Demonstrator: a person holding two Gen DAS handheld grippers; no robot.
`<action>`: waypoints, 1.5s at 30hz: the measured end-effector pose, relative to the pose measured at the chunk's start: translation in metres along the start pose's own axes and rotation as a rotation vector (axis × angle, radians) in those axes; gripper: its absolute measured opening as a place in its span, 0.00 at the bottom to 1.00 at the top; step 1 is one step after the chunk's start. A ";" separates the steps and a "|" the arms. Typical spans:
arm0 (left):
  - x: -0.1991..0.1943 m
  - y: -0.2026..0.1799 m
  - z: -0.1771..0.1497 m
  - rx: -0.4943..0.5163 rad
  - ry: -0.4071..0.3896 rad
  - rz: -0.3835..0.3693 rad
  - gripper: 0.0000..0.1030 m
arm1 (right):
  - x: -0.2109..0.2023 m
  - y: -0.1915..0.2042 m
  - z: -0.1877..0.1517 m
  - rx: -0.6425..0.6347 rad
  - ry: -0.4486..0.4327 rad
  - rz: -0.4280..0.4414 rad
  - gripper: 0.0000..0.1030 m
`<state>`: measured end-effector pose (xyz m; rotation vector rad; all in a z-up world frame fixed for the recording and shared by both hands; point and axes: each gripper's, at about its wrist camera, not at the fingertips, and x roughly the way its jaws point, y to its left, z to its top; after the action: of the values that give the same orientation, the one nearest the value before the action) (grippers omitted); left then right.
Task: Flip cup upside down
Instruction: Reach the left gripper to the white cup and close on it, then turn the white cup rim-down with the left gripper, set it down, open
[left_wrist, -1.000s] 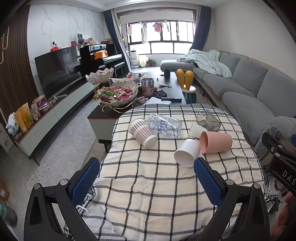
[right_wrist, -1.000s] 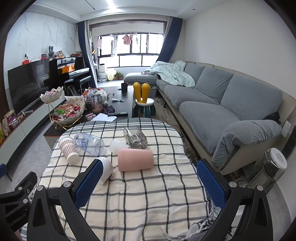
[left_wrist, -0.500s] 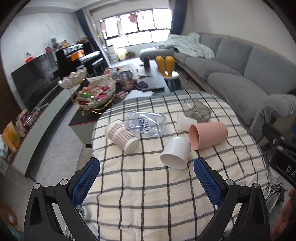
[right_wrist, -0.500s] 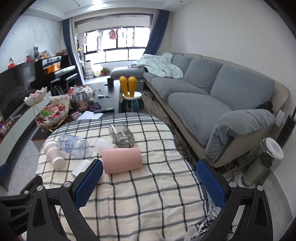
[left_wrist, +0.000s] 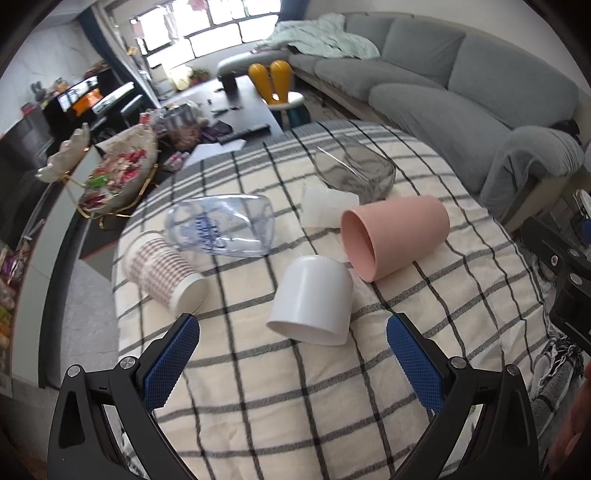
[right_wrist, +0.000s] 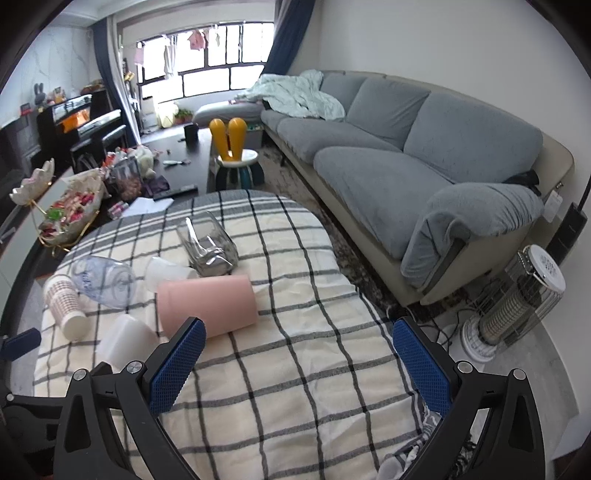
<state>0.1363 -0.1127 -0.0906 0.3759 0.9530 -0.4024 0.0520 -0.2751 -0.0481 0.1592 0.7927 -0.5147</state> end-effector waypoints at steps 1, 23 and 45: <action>0.006 -0.001 0.002 0.009 0.008 -0.007 1.00 | 0.006 0.001 0.000 0.003 0.010 -0.004 0.99; 0.095 -0.009 0.012 0.089 0.192 -0.105 0.67 | 0.070 0.012 -0.008 0.029 0.140 -0.019 0.99; 0.032 -0.041 -0.052 -0.375 0.204 -0.134 0.66 | 0.034 -0.063 -0.015 -0.108 0.094 -0.026 0.99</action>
<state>0.0965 -0.1285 -0.1501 0.0107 1.2308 -0.3013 0.0311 -0.3375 -0.0797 0.0734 0.9130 -0.4907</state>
